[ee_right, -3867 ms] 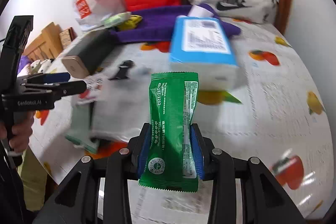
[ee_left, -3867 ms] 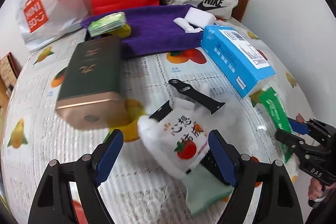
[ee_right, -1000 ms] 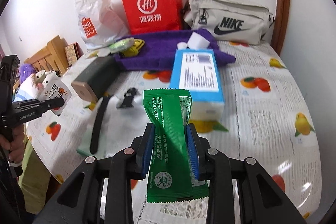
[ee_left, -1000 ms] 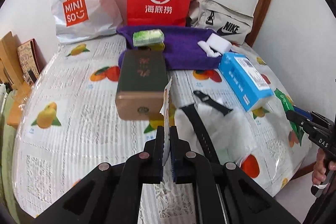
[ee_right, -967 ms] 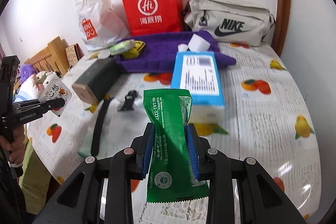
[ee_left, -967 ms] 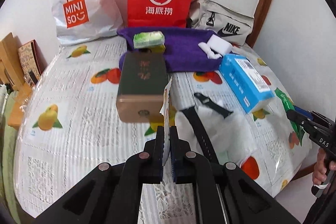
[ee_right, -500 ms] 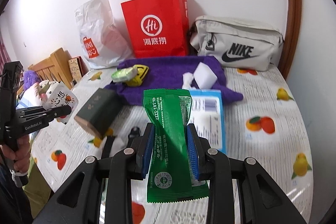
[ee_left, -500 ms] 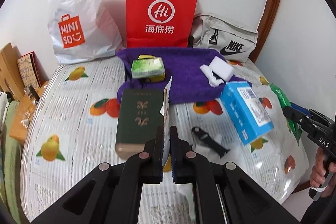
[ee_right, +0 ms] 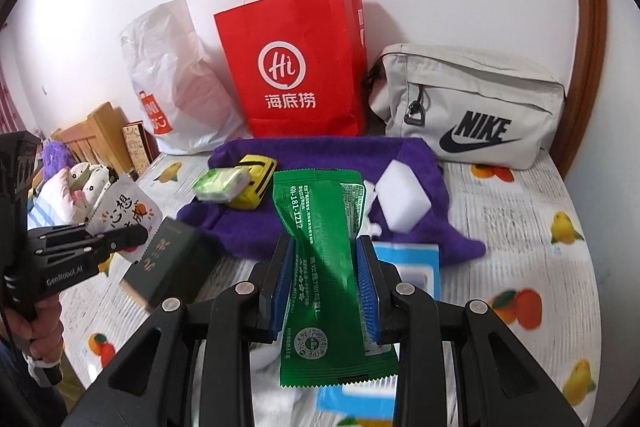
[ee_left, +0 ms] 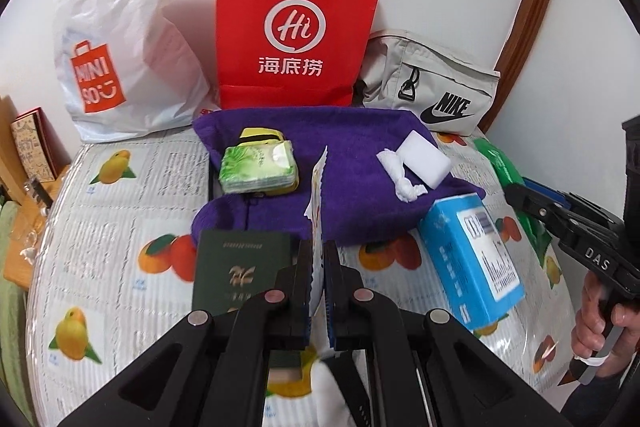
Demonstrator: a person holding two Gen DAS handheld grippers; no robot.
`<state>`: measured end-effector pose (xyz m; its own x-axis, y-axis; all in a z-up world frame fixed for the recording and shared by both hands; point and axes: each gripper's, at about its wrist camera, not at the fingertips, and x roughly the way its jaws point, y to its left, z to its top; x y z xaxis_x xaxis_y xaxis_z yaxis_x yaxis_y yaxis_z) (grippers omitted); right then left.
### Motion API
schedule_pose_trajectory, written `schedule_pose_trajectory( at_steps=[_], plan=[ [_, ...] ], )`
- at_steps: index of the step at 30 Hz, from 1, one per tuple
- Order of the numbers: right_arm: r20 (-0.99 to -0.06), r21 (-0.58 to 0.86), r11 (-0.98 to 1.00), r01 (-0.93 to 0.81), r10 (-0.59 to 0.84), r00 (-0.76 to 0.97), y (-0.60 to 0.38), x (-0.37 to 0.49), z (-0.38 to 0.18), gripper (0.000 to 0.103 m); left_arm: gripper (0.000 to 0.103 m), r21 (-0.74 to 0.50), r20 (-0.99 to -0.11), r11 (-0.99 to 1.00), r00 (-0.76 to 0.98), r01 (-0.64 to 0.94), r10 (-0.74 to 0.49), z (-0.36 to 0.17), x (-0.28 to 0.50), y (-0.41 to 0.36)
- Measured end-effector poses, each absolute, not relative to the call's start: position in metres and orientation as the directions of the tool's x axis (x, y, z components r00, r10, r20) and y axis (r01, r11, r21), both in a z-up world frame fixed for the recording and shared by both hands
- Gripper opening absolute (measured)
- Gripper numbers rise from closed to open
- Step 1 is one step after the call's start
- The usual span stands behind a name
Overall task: Organize soft objects
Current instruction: 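Carry the green packet with the right tool while the left tool carries the tag to the towel, then open the right tool onto the towel while the left tool releases the tag there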
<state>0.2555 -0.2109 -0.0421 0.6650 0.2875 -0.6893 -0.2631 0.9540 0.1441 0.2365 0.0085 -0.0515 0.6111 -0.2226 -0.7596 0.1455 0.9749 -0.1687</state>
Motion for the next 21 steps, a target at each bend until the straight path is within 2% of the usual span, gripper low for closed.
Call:
schedule_pose_trajectory(
  at_steps=[21],
  plan=[
    [-0.784, 0.127, 0.946, -0.297, 0.279, 0.554, -0.193, 0.376, -0.102, 0.032, 0.006, -0.210, -0.822, 0.963, 0.503, 0.167, -0.266, -0.099, 0.344, -0.018]
  ],
)
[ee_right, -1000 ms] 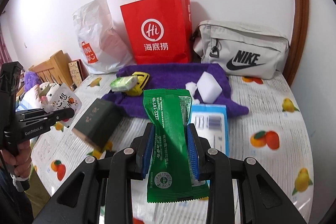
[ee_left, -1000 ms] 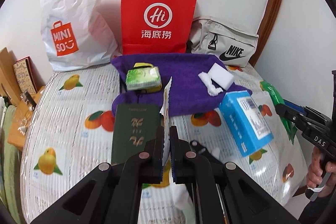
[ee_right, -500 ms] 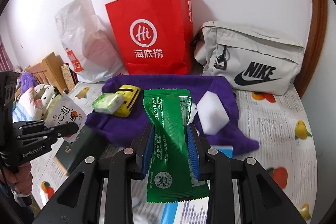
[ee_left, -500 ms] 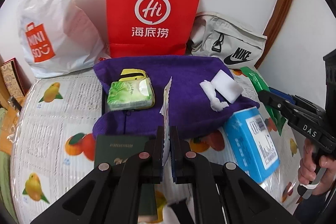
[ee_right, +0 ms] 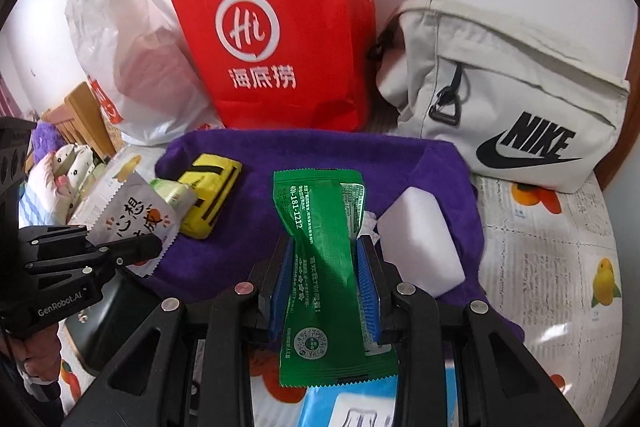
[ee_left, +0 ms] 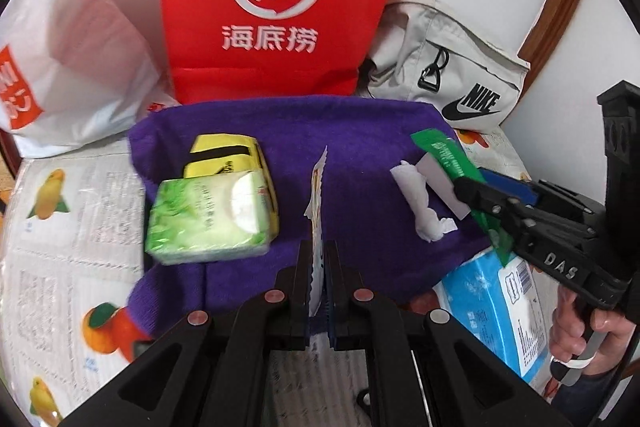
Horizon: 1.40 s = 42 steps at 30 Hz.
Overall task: Organize soft objects
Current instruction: 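Open the right tool onto the towel while the left tool releases the tag there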
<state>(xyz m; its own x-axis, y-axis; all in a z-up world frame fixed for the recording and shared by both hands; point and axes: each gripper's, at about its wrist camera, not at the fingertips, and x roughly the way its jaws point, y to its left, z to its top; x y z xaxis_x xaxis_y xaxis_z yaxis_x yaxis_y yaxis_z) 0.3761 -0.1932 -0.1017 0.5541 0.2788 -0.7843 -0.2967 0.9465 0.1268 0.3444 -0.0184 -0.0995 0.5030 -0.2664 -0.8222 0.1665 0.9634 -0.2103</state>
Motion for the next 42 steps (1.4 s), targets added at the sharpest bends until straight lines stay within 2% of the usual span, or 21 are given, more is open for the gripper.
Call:
schedule_pose_trajectory(
  at_steps=[11, 19, 23, 27, 30, 34, 39, 42],
  plan=[
    [-0.837, 0.129, 0.952, -0.277, 0.254, 0.484, -0.196, 0.395, -0.130, 0.032, 0.006, -0.171, -0.866, 0.975, 0.449, 0.143, -0.218, -0.126, 0.366, -0.026],
    [-0.849, 0.125, 0.952, -0.278, 0.247, 0.466, -0.195, 0.400, -0.138, 0.032, 0.006, -0.166, -0.876, 0.975, 0.433, 0.148, -0.214, -0.134, 0.371, -0.027],
    [-0.842, 0.119, 0.951, -0.284, 0.248, 0.479, -0.194, 0.398, -0.135, 0.036, 0.007, -0.168, -0.873, 0.973, 0.436, 0.155, -0.220, -0.133, 0.371, -0.029],
    [-0.830, 0.122, 0.944, -0.306, 0.266, 0.491, -0.191, 0.393, -0.128, 0.045, 0.030, -0.167, -0.870, 0.972, 0.441, 0.164, -0.223, -0.131, 0.368, -0.030],
    [-0.820, 0.117, 0.943, -0.310, 0.268, 0.506, -0.191, 0.389, -0.123, 0.055, 0.030, -0.155, -0.866, 0.974, 0.451, 0.168, -0.215, -0.126, 0.363, -0.031],
    [-0.807, 0.126, 0.947, -0.294, 0.270, 0.525, -0.195, 0.378, -0.112, 0.056, 0.031, -0.145, -0.865, 0.976, 0.458, 0.161, -0.204, -0.119, 0.356, -0.028],
    [-0.790, 0.129, 0.950, -0.284, 0.271, 0.549, -0.197, 0.357, -0.099, 0.060, 0.043, -0.119, -0.854, 0.983, 0.489, 0.143, -0.175, -0.104, 0.340, -0.018],
    [-0.781, 0.124, 0.951, -0.285, 0.271, 0.563, -0.198, 0.339, -0.090, 0.060, 0.043, -0.116, -0.849, 0.985, 0.502, 0.127, -0.165, -0.096, 0.329, -0.010]
  ],
)
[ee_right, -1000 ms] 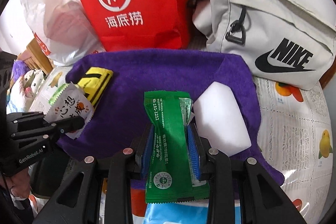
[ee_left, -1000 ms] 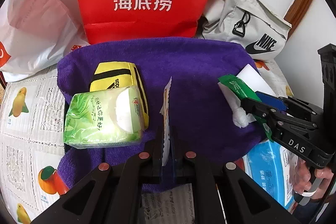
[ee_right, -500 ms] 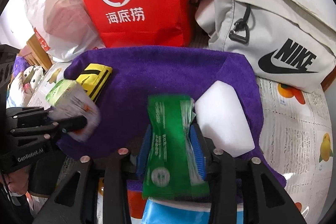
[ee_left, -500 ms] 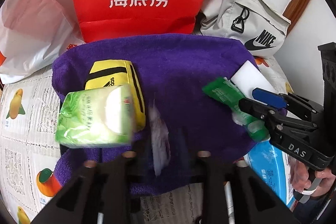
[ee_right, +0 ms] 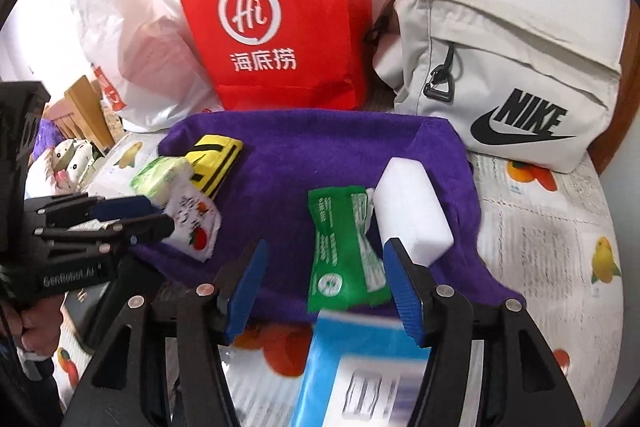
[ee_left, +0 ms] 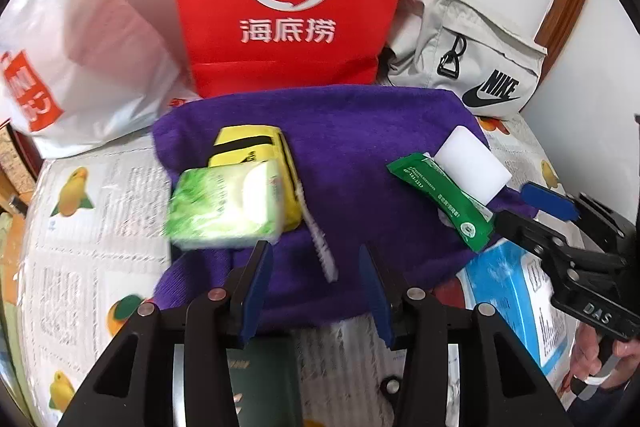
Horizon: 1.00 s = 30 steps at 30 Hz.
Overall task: Organize soft objects
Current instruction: 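Open the right tool onto the towel while the left tool releases the tag there, then move both tools back toward the watch strap and glove on the bed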
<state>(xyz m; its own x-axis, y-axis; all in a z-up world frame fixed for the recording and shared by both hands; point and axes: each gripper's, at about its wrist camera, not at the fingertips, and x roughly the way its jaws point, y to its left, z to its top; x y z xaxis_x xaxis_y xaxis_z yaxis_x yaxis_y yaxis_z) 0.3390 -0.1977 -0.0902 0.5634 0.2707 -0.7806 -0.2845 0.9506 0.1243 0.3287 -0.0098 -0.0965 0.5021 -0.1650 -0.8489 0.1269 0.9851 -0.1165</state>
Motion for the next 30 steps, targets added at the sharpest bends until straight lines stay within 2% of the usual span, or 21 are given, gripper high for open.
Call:
schedule_pose_trajectory(
  at_steps=[15, 17, 19, 21, 27, 30],
  plan=[
    [-0.767, 0.202, 0.917, -0.343, 0.366, 0.527, -0.167, 0.238, -0.088, 0.060, 0.047, -0.129, -0.820, 0.989, 0.553, 0.072, -0.147, -0.082, 0.244, 0.027],
    [-0.778, 0.209, 0.910, -0.358, 0.376, 0.502, -0.157, 0.227, -0.095, 0.056, 0.047, -0.123, -0.824, 0.990, 0.549, 0.063, -0.138, -0.085, 0.231, 0.034],
    [-0.796, 0.208, 0.904, -0.372, 0.378, 0.472, -0.149, 0.221, -0.105, 0.045, 0.047, -0.109, -0.828, 0.993, 0.549, 0.047, -0.117, -0.089, 0.220, 0.042],
    [-0.817, 0.211, 0.900, -0.382, 0.376, 0.436, -0.140, 0.218, -0.116, 0.042, 0.047, -0.117, -0.828, 0.993, 0.548, 0.029, -0.114, -0.094, 0.210, 0.052],
    [-0.870, 0.147, 0.903, -0.404, 0.312, 0.382, -0.123, 0.219, -0.140, 0.042, 0.047, -0.169, -0.830, 0.986, 0.541, -0.010, -0.137, -0.107, 0.190, 0.078],
    [-0.897, 0.103, 0.912, -0.397, 0.258, 0.359, -0.119, 0.223, -0.152, 0.042, 0.050, -0.216, -0.810, 0.976, 0.563, -0.030, -0.162, -0.112, 0.182, 0.089]
  ],
)
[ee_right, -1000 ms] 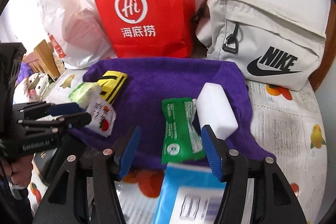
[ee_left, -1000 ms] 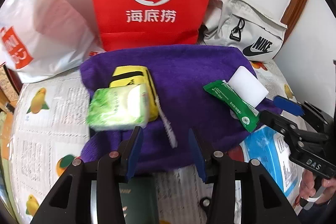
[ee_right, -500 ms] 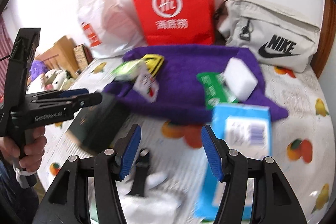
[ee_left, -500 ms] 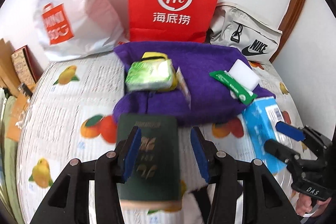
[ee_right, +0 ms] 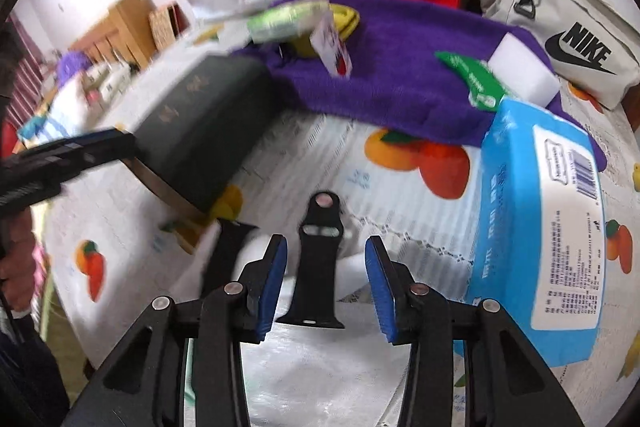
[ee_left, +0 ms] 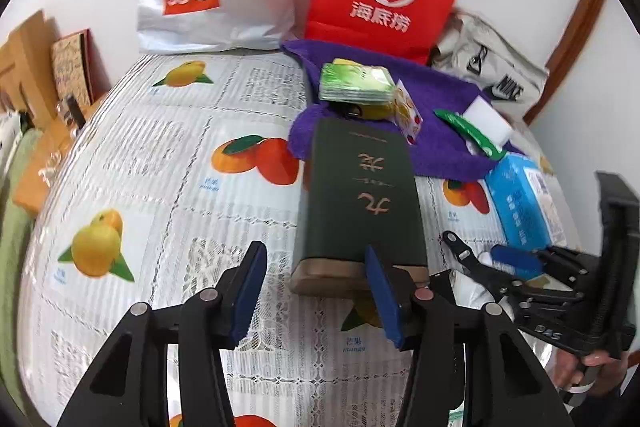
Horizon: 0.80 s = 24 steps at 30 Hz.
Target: Organize soft objects
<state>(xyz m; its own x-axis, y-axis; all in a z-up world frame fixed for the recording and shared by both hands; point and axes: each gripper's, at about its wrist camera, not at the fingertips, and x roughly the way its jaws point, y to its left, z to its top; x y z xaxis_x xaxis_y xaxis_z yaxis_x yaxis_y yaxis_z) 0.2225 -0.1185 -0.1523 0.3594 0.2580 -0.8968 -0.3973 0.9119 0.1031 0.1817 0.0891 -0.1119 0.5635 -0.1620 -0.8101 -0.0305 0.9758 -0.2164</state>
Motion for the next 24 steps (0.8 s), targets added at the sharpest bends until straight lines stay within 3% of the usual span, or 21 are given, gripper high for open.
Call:
schedule_pose_trajectory(
  at_steps=[8, 10, 17, 19, 24],
  plan=[
    [-0.920, 0.026, 0.907, -0.421, 0.187, 0.345, -0.105, 0.225, -0.166, 0.040, 0.050, -0.257, -0.794, 0.966, 0.572, -0.011, -0.204, -0.110, 0.171, 0.099],
    [-0.918, -0.015, 0.903, -0.430, 0.158, 0.364, -0.103, 0.226, -0.165, 0.020, 0.050, -0.256, -0.805, 0.966, 0.560, -0.032, -0.195, -0.114, 0.171, 0.103],
    [-0.890, 0.055, 0.917, -0.395, 0.224, 0.396, -0.119, 0.227, -0.148, 0.015, 0.050, -0.249, -0.804, 0.968, 0.564, -0.030, -0.189, -0.112, 0.157, 0.106],
    [-0.878, 0.080, 0.919, -0.387, 0.249, 0.409, -0.121, 0.222, -0.142, 0.006, 0.050, -0.239, -0.807, 0.971, 0.561, -0.023, -0.185, -0.112, 0.154, 0.102],
    [-0.866, 0.086, 0.920, -0.382, 0.259, 0.429, -0.121, 0.215, -0.139, 0.005, 0.050, -0.238, -0.814, 0.971, 0.546, -0.004, -0.197, -0.115, 0.146, 0.093]
  ],
)
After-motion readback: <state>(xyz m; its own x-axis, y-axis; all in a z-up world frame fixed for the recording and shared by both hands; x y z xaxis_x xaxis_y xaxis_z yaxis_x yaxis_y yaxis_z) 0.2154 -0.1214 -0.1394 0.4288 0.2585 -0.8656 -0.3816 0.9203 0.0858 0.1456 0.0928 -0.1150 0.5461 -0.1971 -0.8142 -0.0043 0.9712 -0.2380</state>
